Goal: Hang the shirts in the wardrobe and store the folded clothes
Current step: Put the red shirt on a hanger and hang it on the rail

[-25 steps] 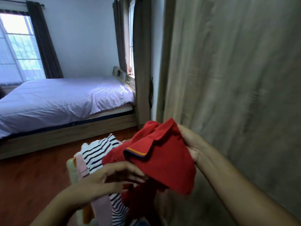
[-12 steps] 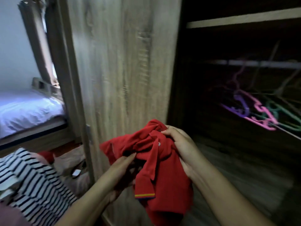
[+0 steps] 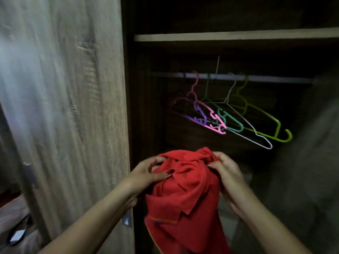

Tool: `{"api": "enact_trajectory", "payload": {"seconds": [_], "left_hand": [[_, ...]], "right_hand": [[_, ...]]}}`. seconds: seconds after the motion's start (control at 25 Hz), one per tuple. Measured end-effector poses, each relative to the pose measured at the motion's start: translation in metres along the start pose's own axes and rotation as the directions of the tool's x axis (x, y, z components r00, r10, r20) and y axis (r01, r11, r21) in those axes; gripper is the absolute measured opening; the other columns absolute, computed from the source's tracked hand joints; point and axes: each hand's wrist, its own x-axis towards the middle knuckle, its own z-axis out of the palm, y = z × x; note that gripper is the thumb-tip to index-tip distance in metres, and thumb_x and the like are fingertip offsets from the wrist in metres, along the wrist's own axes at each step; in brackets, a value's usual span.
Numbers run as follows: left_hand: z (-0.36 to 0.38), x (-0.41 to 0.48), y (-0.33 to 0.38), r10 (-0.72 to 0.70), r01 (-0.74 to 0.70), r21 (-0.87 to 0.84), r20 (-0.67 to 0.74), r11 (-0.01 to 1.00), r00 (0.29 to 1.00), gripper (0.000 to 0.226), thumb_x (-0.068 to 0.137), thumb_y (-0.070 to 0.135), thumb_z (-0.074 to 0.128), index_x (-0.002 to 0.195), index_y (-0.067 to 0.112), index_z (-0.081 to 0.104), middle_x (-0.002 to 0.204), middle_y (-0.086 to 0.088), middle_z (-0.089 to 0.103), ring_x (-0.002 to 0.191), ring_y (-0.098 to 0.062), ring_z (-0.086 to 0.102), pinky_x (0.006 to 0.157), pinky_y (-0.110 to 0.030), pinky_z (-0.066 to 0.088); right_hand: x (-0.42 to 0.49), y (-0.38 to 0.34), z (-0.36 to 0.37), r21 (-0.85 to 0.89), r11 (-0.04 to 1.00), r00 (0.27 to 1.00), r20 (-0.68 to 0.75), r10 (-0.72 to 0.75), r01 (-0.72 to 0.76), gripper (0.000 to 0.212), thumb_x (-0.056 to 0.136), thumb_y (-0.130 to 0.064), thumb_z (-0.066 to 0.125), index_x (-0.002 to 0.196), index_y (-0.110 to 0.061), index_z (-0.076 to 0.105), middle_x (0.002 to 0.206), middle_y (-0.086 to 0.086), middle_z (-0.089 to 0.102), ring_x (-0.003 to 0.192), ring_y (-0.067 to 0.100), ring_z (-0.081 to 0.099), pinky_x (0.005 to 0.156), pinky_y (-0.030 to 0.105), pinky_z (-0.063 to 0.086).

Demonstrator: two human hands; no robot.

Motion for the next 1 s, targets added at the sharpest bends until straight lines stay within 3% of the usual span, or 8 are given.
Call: {"api": "enact_trajectory", "payload": {"seconds": [0.16, 0.28, 0.36, 0.48, 0.6, 0.72, 0.88, 1.0], "left_hand": [[-0.002, 0.032, 0.047, 0.320, -0.378, 0.500, 0.201, 0.779, 0.926, 0.040, 0.073, 0.002, 0.076, 0.110, 0.013, 0.066, 0.107, -0.002, 0.070, 0.098, -0.006, 0.063, 0.093, -0.024, 0.046], [0.007, 0.043, 0.079, 0.369, -0.586, 0.638, 0.456, 0.499, 0.810, 0.038, 0.071, 0.002, 0.076, 0.104, 0.017, 0.066, 0.103, 0.007, 0.069, 0.099, -0.001, 0.063, 0.090, -0.019, 0.047], [0.014, 0.044, 0.100, 0.353, -0.655, 0.600, 0.553, 0.460, 0.754, 0.037, 0.070, 0.000, 0.076, 0.102, 0.013, 0.063, 0.100, 0.007, 0.068, 0.095, -0.001, 0.064, 0.086, -0.021, 0.049], [0.017, 0.040, 0.121, 0.312, -0.697, 0.546, 0.636, 0.465, 0.706, 0.037, 0.071, -0.001, 0.077, 0.101, 0.008, 0.058, 0.096, 0.003, 0.064, 0.085, -0.002, 0.064, 0.075, -0.021, 0.052], [0.006, 0.034, 0.126, 0.285, -0.664, 0.540, 0.624, 0.517, 0.728, 0.038, 0.071, -0.002, 0.077, 0.101, 0.004, 0.055, 0.094, 0.003, 0.061, 0.083, -0.001, 0.063, 0.073, -0.016, 0.050], [-0.028, 0.025, 0.122, 0.298, -0.612, 0.575, 0.548, 0.543, 0.781, 0.036, 0.075, -0.003, 0.074, 0.102, 0.006, 0.053, 0.094, 0.004, 0.060, 0.084, -0.001, 0.061, 0.074, -0.014, 0.048], [-0.072, 0.005, 0.098, 0.304, -0.611, 0.725, 0.532, 0.319, 0.790, 0.023, 0.087, 0.003, 0.055, 0.100, 0.022, 0.053, 0.095, 0.011, 0.058, 0.087, -0.004, 0.060, 0.077, -0.019, 0.048], [-0.097, -0.006, 0.079, 0.300, -0.505, 0.855, 0.454, 0.118, 0.839, 0.031, 0.079, 0.019, 0.043, 0.098, 0.031, 0.064, 0.096, 0.010, 0.060, 0.082, 0.000, 0.060, 0.070, -0.018, 0.050]], "right_hand": [[-0.004, 0.023, -0.024, -0.435, 0.900, 1.000, 0.007, 0.031, -0.025, 0.010, 0.072, -0.017, 0.065, 0.078, -0.018, 0.057, 0.066, -0.003, 0.060, 0.061, 0.010, 0.051, 0.050, 0.015, 0.038], [0.003, 0.026, -0.033, -0.758, 0.625, 0.977, 0.078, -0.197, 0.186, 0.012, 0.069, -0.036, 0.066, 0.068, -0.027, 0.057, 0.068, -0.003, 0.057, 0.059, 0.012, 0.053, 0.056, 0.020, 0.042], [0.014, 0.012, -0.033, -0.745, 0.586, 0.932, 0.133, -0.338, 0.319, 0.015, 0.072, -0.032, 0.068, 0.084, -0.032, 0.058, 0.090, 0.001, 0.061, 0.073, 0.010, 0.057, 0.064, 0.019, 0.046], [0.031, -0.004, -0.025, -0.668, 0.650, 0.918, 0.377, -0.124, 0.362, 0.047, 0.079, -0.020, 0.070, 0.121, -0.031, 0.051, 0.125, -0.002, 0.054, 0.108, 0.006, 0.055, 0.089, 0.022, 0.048], [0.034, 0.008, -0.009, -0.524, 0.806, 0.838, 0.541, 0.067, 0.274, 0.026, 0.086, -0.018, 0.064, 0.111, -0.013, 0.061, 0.106, 0.000, 0.068, 0.099, 0.002, 0.058, 0.089, 0.021, 0.047], [0.036, 0.013, 0.003, -0.459, 0.867, 0.873, 0.484, 0.064, 0.191, 0.014, 0.091, -0.007, 0.054, 0.095, -0.015, 0.064, 0.084, -0.011, 0.066, 0.079, -0.004, 0.056, 0.073, 0.015, 0.046], [0.054, -0.012, 0.007, -0.446, 0.871, 0.960, 0.263, -0.093, 0.206, 0.022, 0.089, 0.001, 0.052, 0.087, -0.014, 0.067, 0.073, -0.008, 0.062, 0.062, -0.006, 0.053, 0.056, 0.010, 0.040], [0.068, -0.025, 0.018, -0.452, 0.861, 0.949, 0.296, -0.104, 0.235, 0.024, 0.086, 0.003, 0.054, 0.087, -0.014, 0.070, 0.080, -0.003, 0.069, 0.069, -0.001, 0.060, 0.062, 0.009, 0.044]]}}
